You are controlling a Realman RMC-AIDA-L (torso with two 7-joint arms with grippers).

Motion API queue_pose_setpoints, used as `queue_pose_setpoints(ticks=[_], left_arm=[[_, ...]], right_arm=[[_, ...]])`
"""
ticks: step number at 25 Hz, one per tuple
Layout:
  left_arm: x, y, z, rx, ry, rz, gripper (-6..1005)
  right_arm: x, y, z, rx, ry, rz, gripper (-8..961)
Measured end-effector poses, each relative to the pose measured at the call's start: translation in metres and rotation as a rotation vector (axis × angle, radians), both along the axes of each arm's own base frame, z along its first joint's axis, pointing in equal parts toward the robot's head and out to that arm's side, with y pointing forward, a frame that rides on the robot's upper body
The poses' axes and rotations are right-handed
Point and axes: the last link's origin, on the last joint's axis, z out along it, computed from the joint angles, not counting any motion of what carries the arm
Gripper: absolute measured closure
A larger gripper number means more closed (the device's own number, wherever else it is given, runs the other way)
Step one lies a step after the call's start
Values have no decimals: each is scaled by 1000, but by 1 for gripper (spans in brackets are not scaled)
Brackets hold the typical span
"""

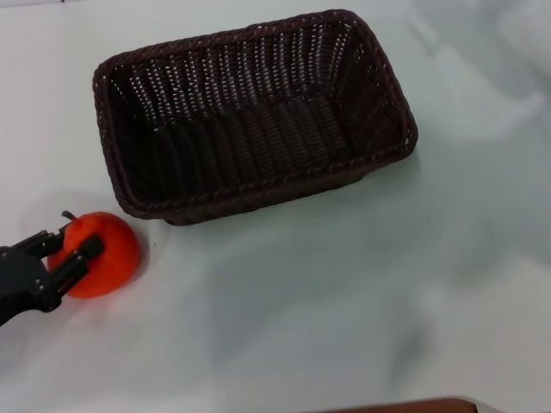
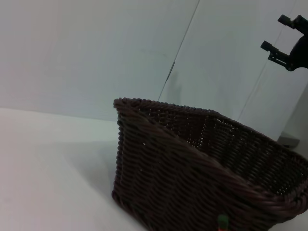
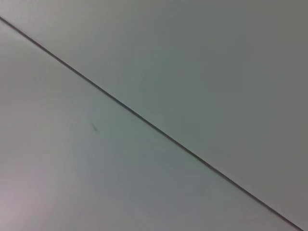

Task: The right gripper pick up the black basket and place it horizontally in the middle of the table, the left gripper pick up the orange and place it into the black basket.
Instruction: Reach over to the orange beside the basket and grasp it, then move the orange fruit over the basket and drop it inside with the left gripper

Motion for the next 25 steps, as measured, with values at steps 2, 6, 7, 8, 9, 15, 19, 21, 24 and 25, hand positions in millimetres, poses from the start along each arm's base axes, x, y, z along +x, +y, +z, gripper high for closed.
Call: queue_pose_setpoints(ticks=[2,6,7,8,9,15,19,21,24,25], left_arm=[[0,0,0,0,0,-2,393],[1,0,1,-1,-3,-12,534],[2,1,2,-2,-5,-17,573],[3,1,3,-2,-8,-23,613],[4,1,5,-1,-15,-34,653],[18,-1,40,95,-175,-112,783],[25,3,68,206,-281,-125,816],[31,8,78,272,-329,-144,835],[42,24,83,324,-381,-172,852],[47,30,82,324,-393,-180,855]], right_arm=[[0,0,0,-1,-1,-2,173],[1,0,-1,-3,5,-7,175],[2,0,-1,-3,6,-9,175],[2,0,-1,-3,6,-10,175],[2,0,-1,-3,6,-11,175],[3,0,0,4,16,-18,174],[4,-4,-1,11,43,-12,174],[4,-5,-2,10,56,-10,175],[3,-7,-4,9,66,-6,175],[2,-8,-5,7,68,0,175]])
